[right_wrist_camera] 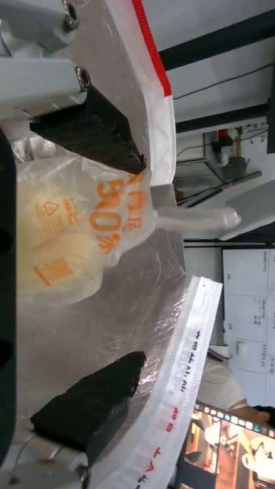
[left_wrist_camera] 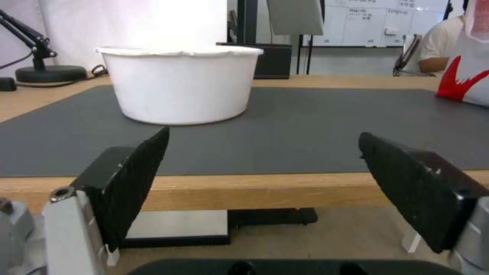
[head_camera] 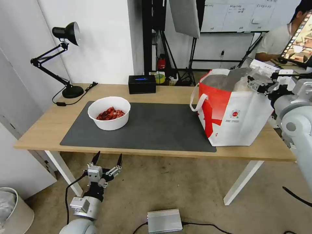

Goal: Pick up the trash from the table and place it into the takeout bag.

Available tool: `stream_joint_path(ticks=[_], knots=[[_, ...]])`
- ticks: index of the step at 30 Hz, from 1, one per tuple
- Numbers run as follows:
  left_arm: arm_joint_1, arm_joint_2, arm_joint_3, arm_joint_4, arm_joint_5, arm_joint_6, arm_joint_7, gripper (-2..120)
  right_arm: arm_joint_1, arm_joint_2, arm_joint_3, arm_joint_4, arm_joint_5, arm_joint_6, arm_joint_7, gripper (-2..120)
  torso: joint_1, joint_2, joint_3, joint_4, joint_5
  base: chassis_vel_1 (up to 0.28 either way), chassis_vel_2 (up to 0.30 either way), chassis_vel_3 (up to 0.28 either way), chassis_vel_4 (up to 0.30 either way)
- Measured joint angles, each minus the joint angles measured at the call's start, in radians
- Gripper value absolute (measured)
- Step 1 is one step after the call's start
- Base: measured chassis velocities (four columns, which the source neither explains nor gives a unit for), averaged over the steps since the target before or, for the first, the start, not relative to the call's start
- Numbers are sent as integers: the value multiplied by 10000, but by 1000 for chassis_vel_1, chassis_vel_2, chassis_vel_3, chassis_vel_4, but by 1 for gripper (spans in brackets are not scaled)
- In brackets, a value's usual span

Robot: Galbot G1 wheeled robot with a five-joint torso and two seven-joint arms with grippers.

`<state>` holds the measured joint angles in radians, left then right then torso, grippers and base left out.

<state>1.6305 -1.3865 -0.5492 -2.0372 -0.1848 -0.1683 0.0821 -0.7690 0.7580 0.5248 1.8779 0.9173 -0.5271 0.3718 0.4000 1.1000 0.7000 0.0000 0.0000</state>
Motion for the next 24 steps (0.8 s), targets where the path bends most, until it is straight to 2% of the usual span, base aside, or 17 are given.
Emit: stream_joint_path(ticks=[5,8,12,24], knots=[[-2,28,5,0,1,0,0,100,171,55,-28,-56,1020,-93,764,89,0,0,0,0,0,0,0,0,0],[-9,58,6,-4,1,0,0,100,513,193,-54,-178,2545,-186,1876,89,0,0,0,0,0,0,0,0,0],[-13,66,16,-4,1,1,0,100,778,343,-61,-262,3546,-190,2507,89,0,0,0,1,-1,0,0,0,0],[-64,60,31,12,-15,8,-2,100,720,435,-163,5,3197,238,2215,88,0,0,0,0,0,0,0,0,0]])
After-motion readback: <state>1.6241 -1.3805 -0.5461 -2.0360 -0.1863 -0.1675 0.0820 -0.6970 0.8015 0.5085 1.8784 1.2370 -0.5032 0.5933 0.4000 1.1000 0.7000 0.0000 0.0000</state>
